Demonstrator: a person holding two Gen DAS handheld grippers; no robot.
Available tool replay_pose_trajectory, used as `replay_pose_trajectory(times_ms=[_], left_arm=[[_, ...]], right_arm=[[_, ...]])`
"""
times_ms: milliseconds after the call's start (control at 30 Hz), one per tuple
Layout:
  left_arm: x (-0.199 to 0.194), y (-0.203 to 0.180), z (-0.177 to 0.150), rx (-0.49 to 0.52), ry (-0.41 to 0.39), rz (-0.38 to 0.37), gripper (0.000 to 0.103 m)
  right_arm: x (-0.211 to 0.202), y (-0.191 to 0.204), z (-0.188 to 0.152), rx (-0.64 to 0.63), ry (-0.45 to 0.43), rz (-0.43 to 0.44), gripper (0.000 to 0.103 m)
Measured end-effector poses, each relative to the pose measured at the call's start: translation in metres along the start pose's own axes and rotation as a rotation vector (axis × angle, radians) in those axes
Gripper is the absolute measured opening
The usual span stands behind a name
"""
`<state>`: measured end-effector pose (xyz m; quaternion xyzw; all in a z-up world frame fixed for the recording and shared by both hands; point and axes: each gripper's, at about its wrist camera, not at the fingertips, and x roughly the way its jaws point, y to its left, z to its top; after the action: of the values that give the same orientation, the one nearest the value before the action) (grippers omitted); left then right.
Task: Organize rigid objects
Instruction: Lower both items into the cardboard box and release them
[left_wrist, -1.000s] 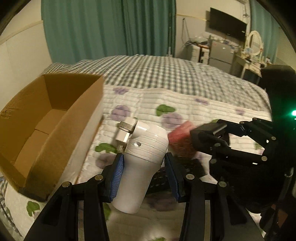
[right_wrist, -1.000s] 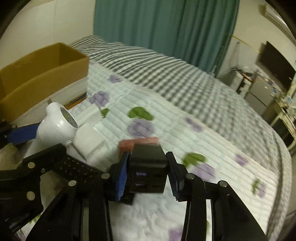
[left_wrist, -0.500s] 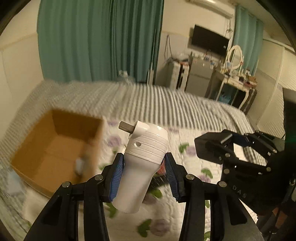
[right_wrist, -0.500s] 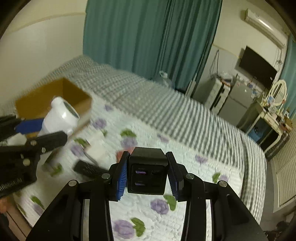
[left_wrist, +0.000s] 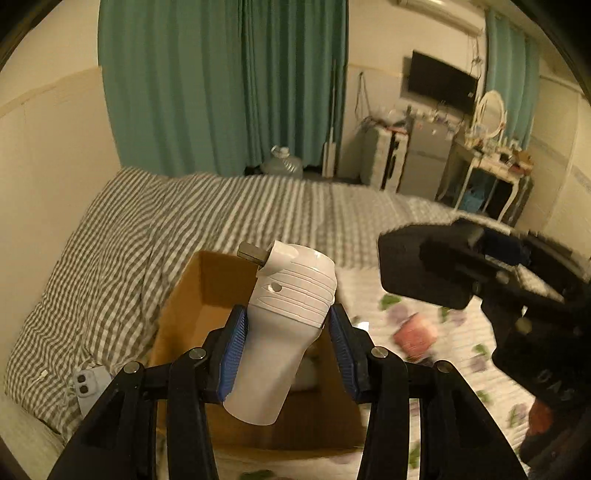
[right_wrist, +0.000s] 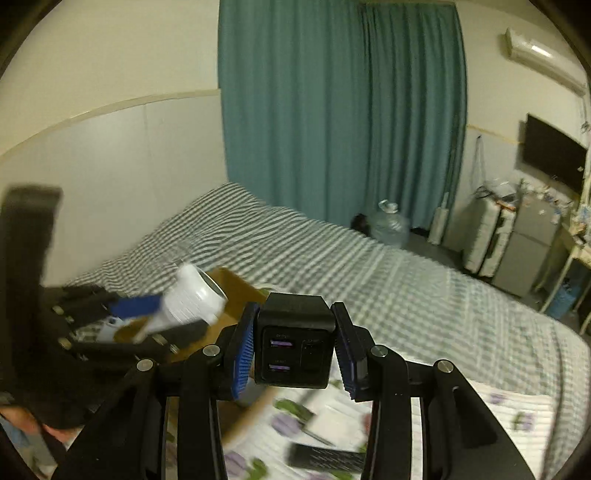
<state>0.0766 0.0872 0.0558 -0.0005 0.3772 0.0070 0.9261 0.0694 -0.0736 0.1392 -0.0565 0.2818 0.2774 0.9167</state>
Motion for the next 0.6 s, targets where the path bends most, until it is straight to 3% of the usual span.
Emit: replay_pose_trajectory(times_ms=[100, 367, 533, 600], left_arm=[[0.023, 0.024, -0.016, -0.025, 0.031, 0.026, 0.045], [0.064, 0.046, -0.038, 0.009, 0.089, 0.083, 0.046], [0.068, 0.046, -0.040, 0.042, 0.088, 0.104, 0.049], [0.064, 0.045, -0.041, 0.041, 0.086, 0.093, 0.052]], right_arm=[[0.041, 0.010, -0.004, 0.013, 0.037, 0.030, 0.039], [0.149, 0.015, -0.036, 0.092, 0.181, 0.089, 0.039], [0.178, 0.021, -0.043, 0.099, 0.277, 0.090, 0.039], [0.170, 0.018, -0.043, 0.100, 0.245, 0.065, 0.041]])
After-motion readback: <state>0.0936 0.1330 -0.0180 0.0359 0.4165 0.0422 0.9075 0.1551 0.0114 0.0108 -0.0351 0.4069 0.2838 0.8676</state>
